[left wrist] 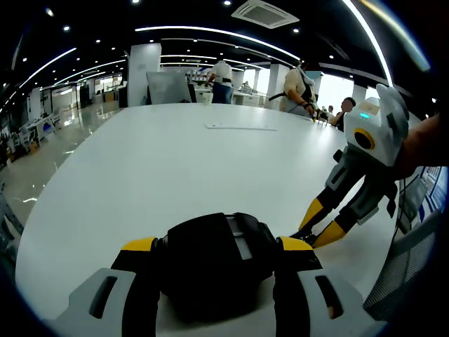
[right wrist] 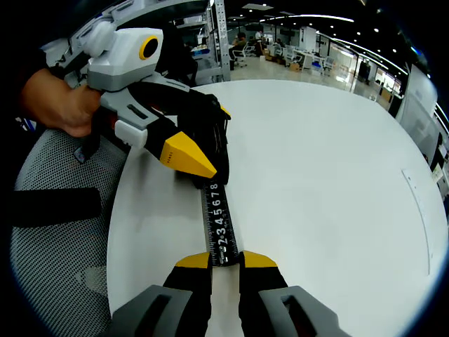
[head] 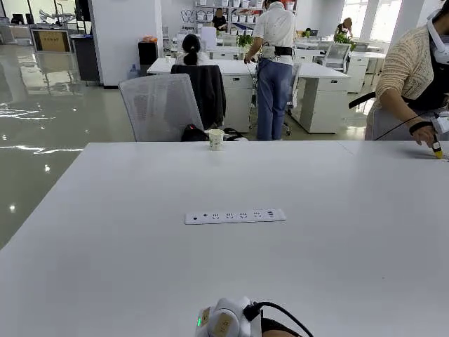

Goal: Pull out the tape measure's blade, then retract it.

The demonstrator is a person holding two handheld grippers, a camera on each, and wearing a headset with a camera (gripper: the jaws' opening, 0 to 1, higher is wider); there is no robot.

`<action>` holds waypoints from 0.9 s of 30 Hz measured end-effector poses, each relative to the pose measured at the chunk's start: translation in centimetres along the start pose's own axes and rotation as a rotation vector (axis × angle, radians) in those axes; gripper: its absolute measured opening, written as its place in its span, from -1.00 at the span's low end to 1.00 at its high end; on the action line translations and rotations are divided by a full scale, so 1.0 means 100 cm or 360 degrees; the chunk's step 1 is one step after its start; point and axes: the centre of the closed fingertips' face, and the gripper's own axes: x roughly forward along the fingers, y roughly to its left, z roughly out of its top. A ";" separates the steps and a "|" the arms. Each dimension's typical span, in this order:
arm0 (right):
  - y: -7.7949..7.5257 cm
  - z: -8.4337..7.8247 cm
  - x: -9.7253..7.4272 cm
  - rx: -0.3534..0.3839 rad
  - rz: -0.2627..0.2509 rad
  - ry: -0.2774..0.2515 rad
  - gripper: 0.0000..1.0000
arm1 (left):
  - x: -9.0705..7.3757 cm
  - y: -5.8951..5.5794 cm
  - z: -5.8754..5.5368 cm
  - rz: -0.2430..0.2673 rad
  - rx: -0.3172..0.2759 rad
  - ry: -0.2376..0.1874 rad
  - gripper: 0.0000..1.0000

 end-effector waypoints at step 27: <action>0.001 0.008 0.006 0.0022 0.0002 -0.0035 -0.78 | -0.001 0.000 0.000 -0.0003 -0.0009 -0.0005 0.22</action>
